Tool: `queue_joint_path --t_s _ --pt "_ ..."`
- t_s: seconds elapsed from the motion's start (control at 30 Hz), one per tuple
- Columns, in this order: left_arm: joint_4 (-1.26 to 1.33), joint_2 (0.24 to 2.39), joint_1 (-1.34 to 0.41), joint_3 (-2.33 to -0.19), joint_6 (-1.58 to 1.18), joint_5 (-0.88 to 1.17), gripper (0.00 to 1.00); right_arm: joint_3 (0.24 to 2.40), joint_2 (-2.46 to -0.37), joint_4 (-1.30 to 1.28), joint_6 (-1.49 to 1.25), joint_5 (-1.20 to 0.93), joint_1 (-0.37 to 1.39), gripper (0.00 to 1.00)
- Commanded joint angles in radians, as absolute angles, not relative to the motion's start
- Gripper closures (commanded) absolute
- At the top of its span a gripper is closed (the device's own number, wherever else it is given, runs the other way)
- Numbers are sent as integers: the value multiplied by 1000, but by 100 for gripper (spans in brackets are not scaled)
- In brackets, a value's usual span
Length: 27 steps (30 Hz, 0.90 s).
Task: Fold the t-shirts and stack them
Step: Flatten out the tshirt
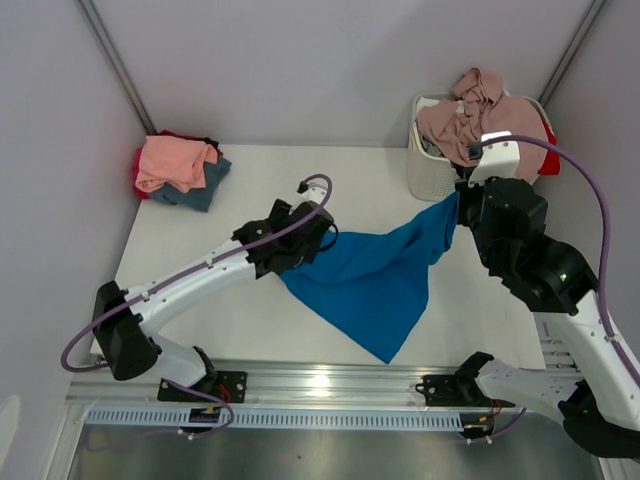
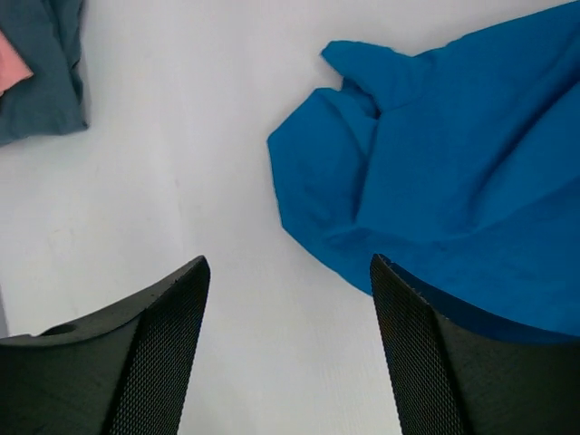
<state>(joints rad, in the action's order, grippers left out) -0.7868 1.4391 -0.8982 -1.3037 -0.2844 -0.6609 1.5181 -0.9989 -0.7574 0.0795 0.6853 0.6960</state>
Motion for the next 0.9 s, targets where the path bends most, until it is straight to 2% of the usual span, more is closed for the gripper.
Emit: queue_joint_path --t_s 0.0,0.03,0.07,0.1,0.2,0.33,0.5,0.63,0.87 --pt "-706 1292 -966 -1296 -239 -646 24 1499 -992 -724 92 684 690 100" --pt "-675 1258 -1015 -1261 -198 -612 25 1491 -992 -718 94 680 686 100" --pt "-547 1155 -1082 -1174 -157 -402 25 1477 -994 -710 92 670 683 100" --pt "-546 1154 -1097 -1154 -155 -400 25 1474 -994 -707 92 667 683 100" --pt "-495 1152 -1126 -1083 -167 -217 32 1465 -997 -700 91 660 677 100" --pt "-502 1206 -1178 -1036 -150 -201 38 1459 -1002 -703 78 650 675 100" --pt "-395 1253 -1222 -971 -143 -184 38 1448 -1012 -709 60 635 673 100" --pt "-359 1418 -1282 -1026 -84 -363 38 1453 -1019 -719 48 624 675 100" --pt "-301 1538 -1344 -1109 -37 -282 38 1450 -1011 -738 32 627 675 100"
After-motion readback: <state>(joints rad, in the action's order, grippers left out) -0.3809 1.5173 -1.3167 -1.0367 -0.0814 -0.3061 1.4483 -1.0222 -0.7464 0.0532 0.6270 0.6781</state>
